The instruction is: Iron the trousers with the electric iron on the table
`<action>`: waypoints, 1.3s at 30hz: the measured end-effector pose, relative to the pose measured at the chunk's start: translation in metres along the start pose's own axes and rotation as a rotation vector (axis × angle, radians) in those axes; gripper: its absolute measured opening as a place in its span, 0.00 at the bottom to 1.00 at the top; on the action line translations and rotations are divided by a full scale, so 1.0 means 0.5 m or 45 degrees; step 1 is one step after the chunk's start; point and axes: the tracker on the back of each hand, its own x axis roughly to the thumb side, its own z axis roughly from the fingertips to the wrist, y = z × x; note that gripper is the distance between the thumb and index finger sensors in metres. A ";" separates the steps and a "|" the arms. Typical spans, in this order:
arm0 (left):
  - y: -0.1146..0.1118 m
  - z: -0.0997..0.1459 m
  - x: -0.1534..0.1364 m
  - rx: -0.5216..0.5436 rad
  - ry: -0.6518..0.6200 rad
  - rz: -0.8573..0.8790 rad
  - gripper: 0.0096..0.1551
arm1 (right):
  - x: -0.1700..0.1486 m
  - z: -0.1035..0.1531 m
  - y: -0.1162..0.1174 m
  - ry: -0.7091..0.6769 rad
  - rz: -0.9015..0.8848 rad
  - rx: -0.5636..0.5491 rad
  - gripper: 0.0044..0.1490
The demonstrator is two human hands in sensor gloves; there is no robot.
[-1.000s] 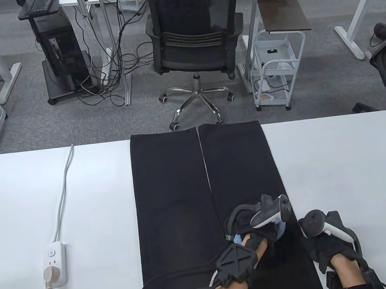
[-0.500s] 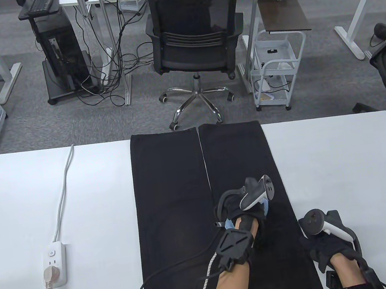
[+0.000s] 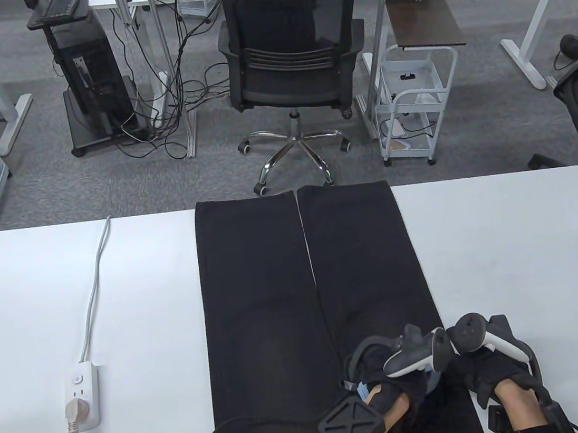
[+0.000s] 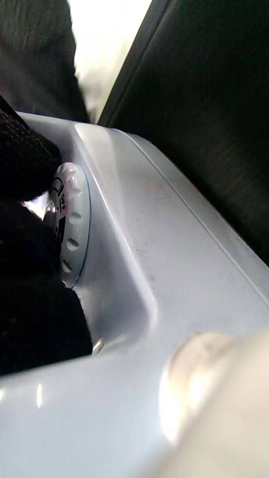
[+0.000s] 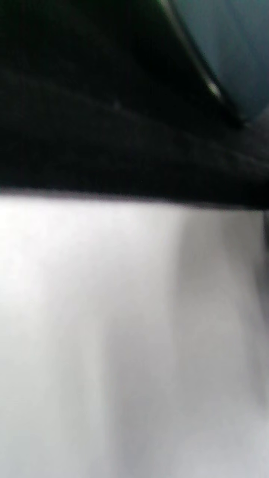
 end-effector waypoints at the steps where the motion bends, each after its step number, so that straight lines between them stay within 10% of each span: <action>1: -0.004 0.010 0.007 0.001 -0.024 -0.010 0.25 | 0.000 0.000 0.000 0.000 0.000 -0.001 0.43; 14: -0.008 0.128 -0.017 0.258 -0.199 0.103 0.24 | -0.001 0.000 0.000 -0.003 0.004 -0.010 0.42; 22: 0.094 0.289 -0.312 0.727 0.053 0.508 0.24 | 0.003 0.003 0.003 0.008 0.047 -0.038 0.42; 27: 0.080 0.401 -0.532 0.986 0.301 0.698 0.24 | 0.020 0.015 -0.006 0.043 0.151 -0.178 0.42; 32: 0.023 0.453 -0.670 1.034 0.511 0.731 0.24 | 0.133 0.066 -0.046 -0.161 0.174 -0.432 0.41; 39: -0.015 0.441 -0.681 0.983 0.553 0.665 0.24 | 0.399 0.062 -0.061 -0.425 0.335 -0.424 0.41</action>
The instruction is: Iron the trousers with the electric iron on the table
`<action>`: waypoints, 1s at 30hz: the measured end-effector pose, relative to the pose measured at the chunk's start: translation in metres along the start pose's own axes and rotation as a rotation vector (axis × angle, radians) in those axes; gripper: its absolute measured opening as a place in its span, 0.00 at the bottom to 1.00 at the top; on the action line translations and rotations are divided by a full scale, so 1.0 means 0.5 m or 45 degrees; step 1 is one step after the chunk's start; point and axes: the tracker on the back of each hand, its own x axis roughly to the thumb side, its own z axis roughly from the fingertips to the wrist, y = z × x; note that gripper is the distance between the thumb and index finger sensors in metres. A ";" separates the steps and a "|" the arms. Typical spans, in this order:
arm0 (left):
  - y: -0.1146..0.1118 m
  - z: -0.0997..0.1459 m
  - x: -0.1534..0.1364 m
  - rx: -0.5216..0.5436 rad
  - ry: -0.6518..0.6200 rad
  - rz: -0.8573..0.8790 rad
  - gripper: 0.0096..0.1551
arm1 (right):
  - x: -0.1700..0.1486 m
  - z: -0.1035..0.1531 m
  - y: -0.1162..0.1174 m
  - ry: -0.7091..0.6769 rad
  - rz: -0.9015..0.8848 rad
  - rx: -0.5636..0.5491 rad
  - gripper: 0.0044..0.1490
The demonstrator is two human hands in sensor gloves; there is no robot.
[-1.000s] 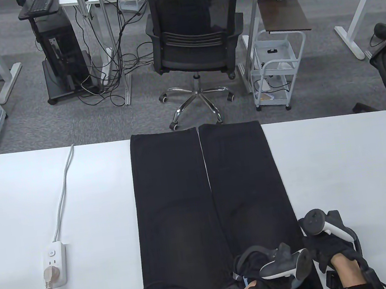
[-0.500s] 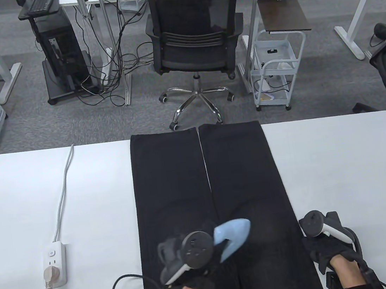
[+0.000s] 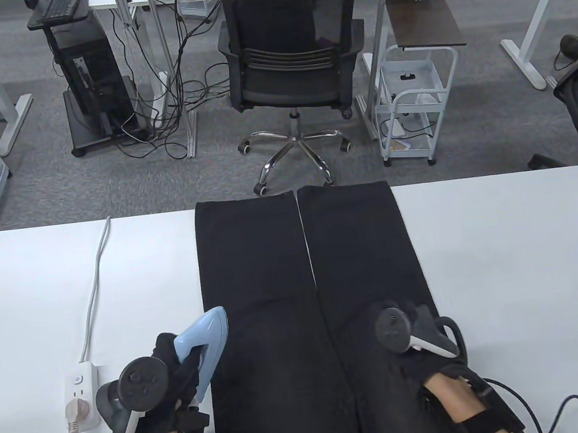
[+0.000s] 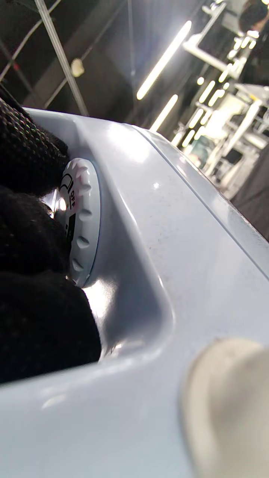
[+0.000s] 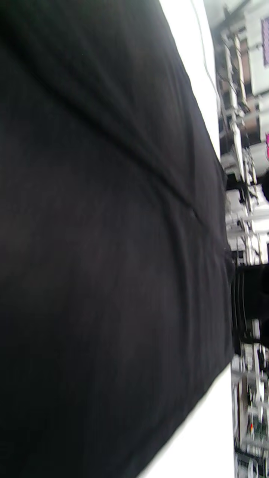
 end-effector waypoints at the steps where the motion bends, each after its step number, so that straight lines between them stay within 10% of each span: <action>1: -0.005 0.002 0.000 0.004 -0.006 0.004 0.24 | 0.023 -0.014 0.002 -0.021 0.021 0.019 0.41; 12: -0.037 0.002 -0.014 -0.058 0.006 -0.002 0.24 | 0.150 -0.153 0.130 -0.013 0.264 0.281 0.40; 30: -0.054 -0.005 -0.033 -0.117 0.063 -0.036 0.24 | 0.167 0.023 0.185 -0.147 0.280 0.206 0.42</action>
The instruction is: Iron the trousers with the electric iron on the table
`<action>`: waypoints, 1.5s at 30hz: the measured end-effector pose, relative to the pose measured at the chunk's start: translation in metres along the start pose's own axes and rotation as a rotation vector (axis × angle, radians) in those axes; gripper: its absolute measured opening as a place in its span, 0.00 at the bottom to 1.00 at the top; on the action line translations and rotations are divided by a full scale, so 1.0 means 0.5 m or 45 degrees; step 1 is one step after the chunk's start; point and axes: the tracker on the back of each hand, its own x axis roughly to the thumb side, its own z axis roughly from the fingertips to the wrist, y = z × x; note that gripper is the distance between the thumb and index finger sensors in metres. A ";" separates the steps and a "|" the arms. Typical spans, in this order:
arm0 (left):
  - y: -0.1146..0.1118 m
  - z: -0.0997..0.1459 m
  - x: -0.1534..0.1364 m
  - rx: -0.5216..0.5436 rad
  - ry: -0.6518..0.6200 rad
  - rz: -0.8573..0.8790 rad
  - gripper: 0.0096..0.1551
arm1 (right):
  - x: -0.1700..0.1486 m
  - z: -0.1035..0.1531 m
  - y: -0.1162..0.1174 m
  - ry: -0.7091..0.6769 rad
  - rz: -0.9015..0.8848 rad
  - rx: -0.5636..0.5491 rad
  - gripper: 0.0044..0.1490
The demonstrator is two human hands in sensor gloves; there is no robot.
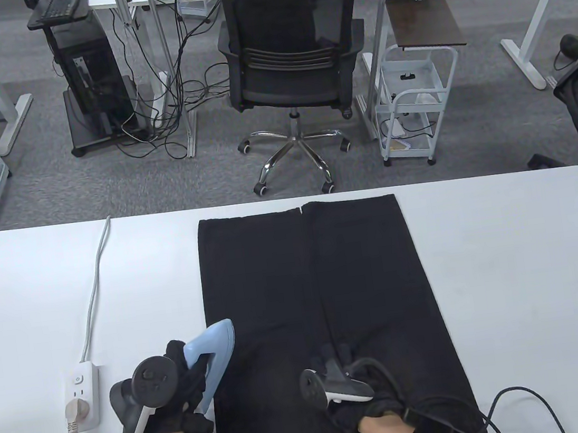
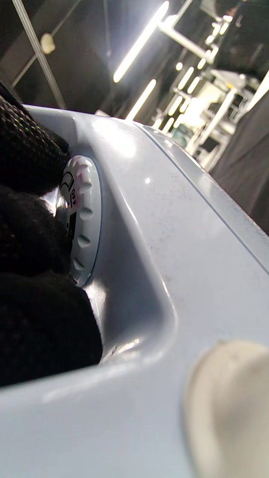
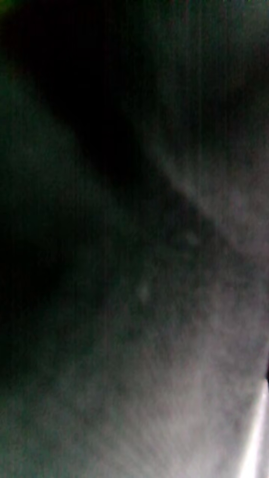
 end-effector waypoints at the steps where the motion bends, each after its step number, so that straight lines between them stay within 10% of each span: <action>1: -0.001 0.000 0.001 -0.002 -0.001 -0.001 0.24 | 0.004 0.014 0.004 -0.016 0.005 0.018 0.43; 10: -0.003 -0.001 0.006 -0.024 -0.001 -0.014 0.24 | 0.012 0.049 -0.034 -0.032 0.071 -0.047 0.44; 16: -0.008 -0.004 0.007 -0.058 0.003 -0.025 0.24 | -0.057 -0.066 -0.105 0.185 -0.171 -0.020 0.46; 22: -0.006 -0.003 0.007 -0.067 0.012 -0.024 0.24 | -0.058 -0.142 -0.050 0.251 -0.194 0.147 0.43; 45: -0.031 0.007 0.061 -0.211 -0.114 -0.119 0.24 | 0.018 0.058 0.009 0.040 0.061 0.281 0.49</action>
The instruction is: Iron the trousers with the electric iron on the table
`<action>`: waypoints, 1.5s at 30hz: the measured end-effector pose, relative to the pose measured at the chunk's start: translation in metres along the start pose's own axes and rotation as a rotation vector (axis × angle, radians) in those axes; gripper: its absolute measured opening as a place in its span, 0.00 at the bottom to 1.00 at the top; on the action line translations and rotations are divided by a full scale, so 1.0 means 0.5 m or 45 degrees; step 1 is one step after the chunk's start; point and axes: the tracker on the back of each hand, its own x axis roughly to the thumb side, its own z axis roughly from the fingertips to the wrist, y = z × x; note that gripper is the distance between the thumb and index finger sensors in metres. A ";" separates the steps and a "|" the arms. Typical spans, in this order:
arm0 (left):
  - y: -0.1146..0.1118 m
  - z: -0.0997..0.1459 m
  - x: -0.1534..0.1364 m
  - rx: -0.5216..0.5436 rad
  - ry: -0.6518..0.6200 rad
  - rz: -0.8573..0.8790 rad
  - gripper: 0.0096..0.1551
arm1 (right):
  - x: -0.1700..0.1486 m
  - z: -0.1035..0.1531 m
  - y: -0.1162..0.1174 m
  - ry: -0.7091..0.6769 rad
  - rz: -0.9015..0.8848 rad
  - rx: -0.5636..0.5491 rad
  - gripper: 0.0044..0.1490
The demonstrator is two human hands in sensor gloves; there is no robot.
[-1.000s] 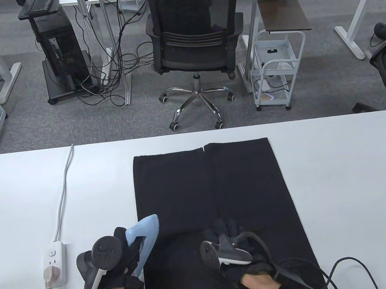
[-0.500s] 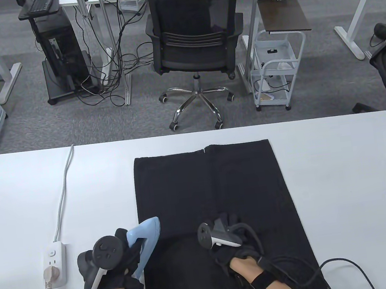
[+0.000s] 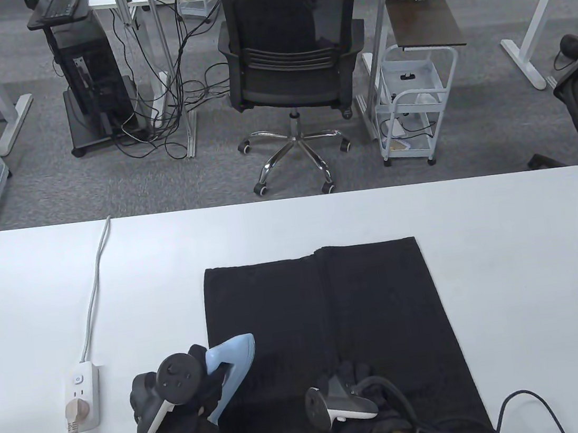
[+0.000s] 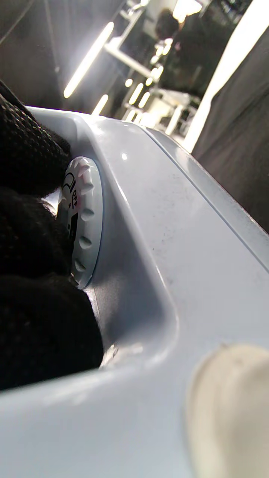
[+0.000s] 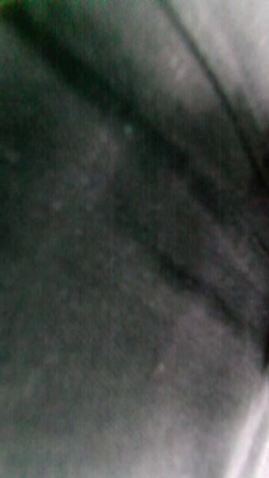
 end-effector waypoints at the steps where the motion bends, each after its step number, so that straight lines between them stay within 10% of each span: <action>1: -0.003 0.000 0.006 -0.008 -0.011 -0.006 0.24 | 0.000 0.007 0.000 -0.014 -0.005 0.016 0.49; 10: -0.070 0.015 0.137 -0.216 -0.289 -0.230 0.24 | -0.066 0.003 -0.045 0.078 -0.181 -0.299 0.47; 16: -0.160 0.015 0.215 -0.383 -0.396 -0.557 0.23 | -0.102 -0.032 -0.016 0.066 -0.286 -0.100 0.48; 22: -0.170 -0.053 0.215 -0.403 -0.280 -0.574 0.23 | -0.109 -0.044 -0.007 0.060 -0.303 -0.042 0.48; 34: -0.160 -0.361 0.156 -0.382 0.252 -0.548 0.23 | -0.108 -0.045 0.000 0.050 -0.297 -0.037 0.48; 45: -0.161 -0.333 0.161 -0.379 0.261 -0.527 0.22 | -0.111 -0.047 -0.002 0.044 -0.309 -0.007 0.48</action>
